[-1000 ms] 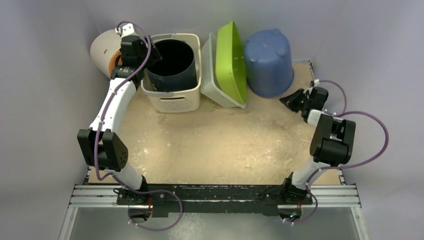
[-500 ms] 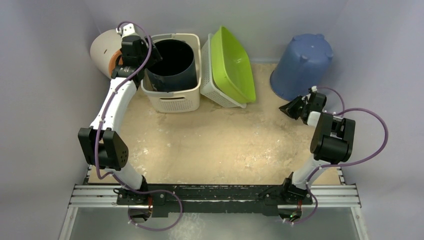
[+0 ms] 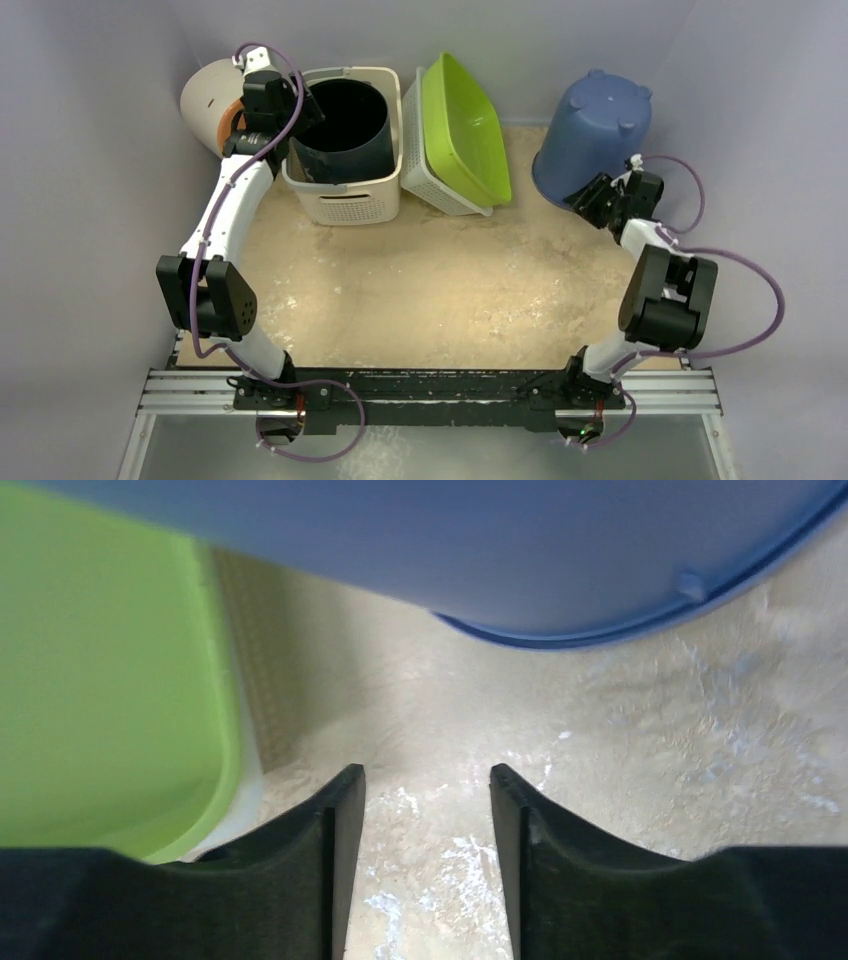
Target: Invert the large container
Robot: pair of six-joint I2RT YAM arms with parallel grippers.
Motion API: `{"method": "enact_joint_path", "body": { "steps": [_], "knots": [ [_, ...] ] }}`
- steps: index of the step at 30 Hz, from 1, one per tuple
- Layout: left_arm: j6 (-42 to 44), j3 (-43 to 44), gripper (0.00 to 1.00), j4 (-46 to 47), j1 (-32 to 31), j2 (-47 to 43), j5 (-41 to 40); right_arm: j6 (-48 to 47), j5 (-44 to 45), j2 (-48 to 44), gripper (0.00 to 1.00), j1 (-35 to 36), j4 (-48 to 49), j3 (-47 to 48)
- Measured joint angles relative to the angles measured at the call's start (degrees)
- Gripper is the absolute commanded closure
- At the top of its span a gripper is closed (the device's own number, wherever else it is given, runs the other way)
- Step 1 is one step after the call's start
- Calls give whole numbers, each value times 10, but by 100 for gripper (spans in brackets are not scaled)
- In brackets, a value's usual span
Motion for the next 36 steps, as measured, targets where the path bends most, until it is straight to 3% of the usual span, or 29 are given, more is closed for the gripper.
{"method": "enact_joint_path", "body": {
  "steps": [4, 11, 18, 26, 29, 30, 36],
  "knots": [
    [0, 0, 27, 1, 0, 1, 0, -30, 20, -76, 43, 32, -45, 33],
    [0, 4, 27, 2, 0, 4, 0, -86, 49, -132, 41, 183, -107, 169],
    [-1, 9, 27, 4, 0, 10, 0, -151, 23, -45, 41, 273, -146, 355],
    [-1, 9, 27, 4, 0, 10, 0, -199, -15, 75, 40, 329, -201, 472],
    [-1, 9, 27, 4, 0, 10, 0, -207, -16, 89, 20, 355, -216, 484],
    [-1, 9, 27, 4, 0, 10, 0, -206, -17, 89, 18, 360, -218, 484],
    [0, 9, 27, 4, 0, 10, -1, -198, -19, 74, 17, 374, -204, 482]
  ]
}}
